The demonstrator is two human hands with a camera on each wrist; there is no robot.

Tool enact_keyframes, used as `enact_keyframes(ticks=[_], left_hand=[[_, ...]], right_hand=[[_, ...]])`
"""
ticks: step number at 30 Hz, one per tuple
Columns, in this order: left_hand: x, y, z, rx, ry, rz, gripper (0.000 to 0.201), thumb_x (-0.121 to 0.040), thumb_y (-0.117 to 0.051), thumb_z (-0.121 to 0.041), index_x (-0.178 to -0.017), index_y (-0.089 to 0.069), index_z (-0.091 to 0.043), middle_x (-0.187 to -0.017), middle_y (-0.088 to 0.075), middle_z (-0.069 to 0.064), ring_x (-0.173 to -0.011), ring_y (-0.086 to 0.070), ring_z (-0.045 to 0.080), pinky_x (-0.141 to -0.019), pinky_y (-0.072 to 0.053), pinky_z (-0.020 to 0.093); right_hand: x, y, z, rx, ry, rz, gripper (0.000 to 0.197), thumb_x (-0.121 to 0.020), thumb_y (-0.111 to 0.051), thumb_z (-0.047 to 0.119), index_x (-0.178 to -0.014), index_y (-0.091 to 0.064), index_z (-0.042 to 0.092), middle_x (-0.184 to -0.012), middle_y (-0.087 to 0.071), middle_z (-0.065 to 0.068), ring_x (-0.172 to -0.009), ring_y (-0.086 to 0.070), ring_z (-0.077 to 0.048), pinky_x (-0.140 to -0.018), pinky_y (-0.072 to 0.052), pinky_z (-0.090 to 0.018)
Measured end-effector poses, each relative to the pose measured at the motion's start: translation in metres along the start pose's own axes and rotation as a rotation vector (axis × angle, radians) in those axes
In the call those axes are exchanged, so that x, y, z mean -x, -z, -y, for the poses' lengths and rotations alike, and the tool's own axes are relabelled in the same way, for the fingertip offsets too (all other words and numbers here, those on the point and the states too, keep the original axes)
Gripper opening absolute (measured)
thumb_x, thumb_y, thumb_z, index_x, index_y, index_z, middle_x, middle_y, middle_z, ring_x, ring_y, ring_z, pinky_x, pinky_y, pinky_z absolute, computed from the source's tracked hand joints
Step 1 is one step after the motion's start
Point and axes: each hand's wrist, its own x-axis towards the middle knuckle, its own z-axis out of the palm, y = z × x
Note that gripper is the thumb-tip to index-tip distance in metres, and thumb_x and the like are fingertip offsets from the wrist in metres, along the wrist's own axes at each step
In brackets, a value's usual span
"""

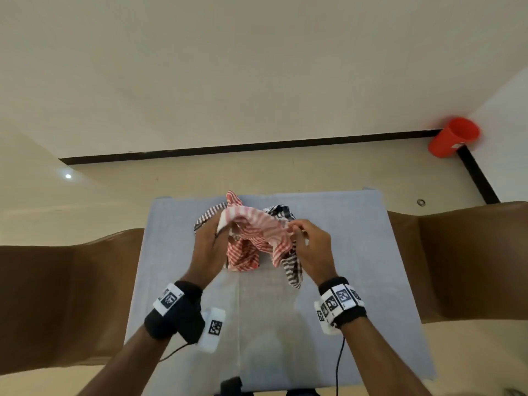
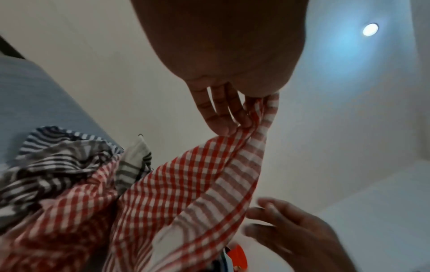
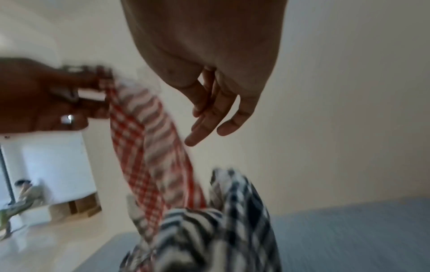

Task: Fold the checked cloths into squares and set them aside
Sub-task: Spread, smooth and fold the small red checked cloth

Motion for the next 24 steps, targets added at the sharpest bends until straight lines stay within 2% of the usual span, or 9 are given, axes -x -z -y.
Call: enact_keyframes(ticks=[3,7,9,12,14,16,19,21,24], left_hand=[[-0.001,0.003,0.005,-0.035,0.061,0.011,0.028,-0.111,-0.041,-0.011,-0.115,-0.069,-0.012,-0.105,-0.074,0.006,-0.096,-0.071,0.026,-0.083,-0.057,0.051],[-0.002,-0.008,-0.010,-0.021,0.078,0.106,0.027,-0.109,-0.043,-0.012,-0.114,-0.070,-0.012,-0.106,-0.074,0.001,-0.099,-0.070,0.021,-0.089,-0.056,0.051],[-0.004,-0.011,-0.020,0.098,0.197,0.137,0.029,-0.111,-0.042,-0.021,-0.114,-0.069,-0.012,-0.106,-0.074,0.002,-0.100,-0.071,0.023,-0.091,-0.058,0.053],[-0.002,-0.007,-0.037,0.460,0.453,0.113,0.040,-0.110,-0.035,-0.037,-0.119,-0.066,-0.013,-0.112,-0.076,0.006,-0.104,-0.072,0.025,-0.086,-0.060,0.042],[0.001,0.003,-0.040,0.615,0.536,0.029,0.050,-0.108,-0.033,-0.044,-0.128,-0.062,-0.010,-0.122,-0.074,0.011,-0.114,-0.070,0.027,-0.086,-0.061,0.035],[0.004,0.016,-0.038,0.636,0.582,-0.064,0.050,-0.110,-0.031,-0.041,-0.128,-0.061,-0.006,-0.117,-0.075,0.009,-0.112,-0.071,0.026,-0.083,-0.061,0.031],[0.014,0.039,-0.029,0.570,0.617,-0.171,0.044,-0.111,-0.031,-0.039,-0.109,-0.066,-0.011,-0.094,-0.079,-0.001,-0.093,-0.075,0.015,-0.074,-0.061,0.026],[0.024,0.050,-0.019,0.513,0.665,-0.232,0.043,-0.110,-0.034,-0.043,-0.108,-0.067,-0.016,-0.096,-0.080,-0.003,-0.094,-0.075,0.013,-0.076,-0.059,0.028],[0.041,0.055,-0.005,0.459,0.729,-0.272,0.037,-0.110,-0.037,-0.042,-0.112,-0.068,-0.021,-0.101,-0.080,-0.004,-0.103,-0.073,0.017,-0.082,-0.056,0.033]], right_hand=[[0.002,0.025,0.006,-0.099,-0.064,-0.047,0.018,-0.103,-0.054,0.007,-0.095,-0.069,0.011,-0.080,-0.075,0.002,-0.074,-0.074,-0.010,-0.070,-0.059,-0.022],[0.008,0.030,-0.048,0.111,-0.241,0.158,0.004,-0.090,-0.070,0.012,-0.093,-0.072,0.013,-0.089,-0.076,0.002,-0.082,-0.072,-0.011,-0.081,-0.060,-0.040],[0.021,0.024,-0.073,0.154,-0.299,0.239,0.017,-0.085,-0.077,0.012,-0.101,-0.071,0.010,-0.098,-0.075,-0.002,-0.087,-0.071,-0.014,-0.083,-0.059,-0.036],[0.040,0.007,-0.096,0.170,-0.418,0.324,0.036,-0.082,-0.079,0.010,-0.115,-0.066,0.006,-0.111,-0.071,-0.007,-0.098,-0.069,-0.022,-0.082,-0.053,-0.025],[0.044,-0.009,-0.113,0.199,-0.471,0.340,0.043,-0.079,-0.078,0.022,-0.117,-0.065,0.005,-0.114,-0.069,-0.011,-0.104,-0.067,-0.030,-0.091,-0.052,-0.037],[0.043,-0.028,-0.135,0.248,-0.493,0.343,0.065,-0.074,-0.073,0.043,-0.124,-0.062,0.004,-0.126,-0.066,-0.017,-0.119,-0.062,-0.037,-0.101,-0.048,-0.047],[0.031,-0.055,-0.179,0.328,-0.556,0.384,0.107,-0.074,-0.082,0.051,-0.157,-0.027,0.010,-0.157,-0.039,-0.019,-0.146,-0.036,-0.038,-0.117,-0.033,-0.053],[0.019,-0.059,-0.167,0.418,-0.539,0.473,0.122,-0.073,-0.082,0.057,-0.162,-0.005,0.024,-0.164,-0.026,-0.019,-0.151,-0.027,-0.038,-0.120,-0.029,-0.056],[0.010,-0.074,-0.169,0.612,-0.547,0.525,0.088,-0.091,-0.071,0.042,-0.161,-0.018,0.028,-0.160,-0.024,-0.028,-0.142,-0.038,-0.046,-0.116,-0.036,-0.054]])
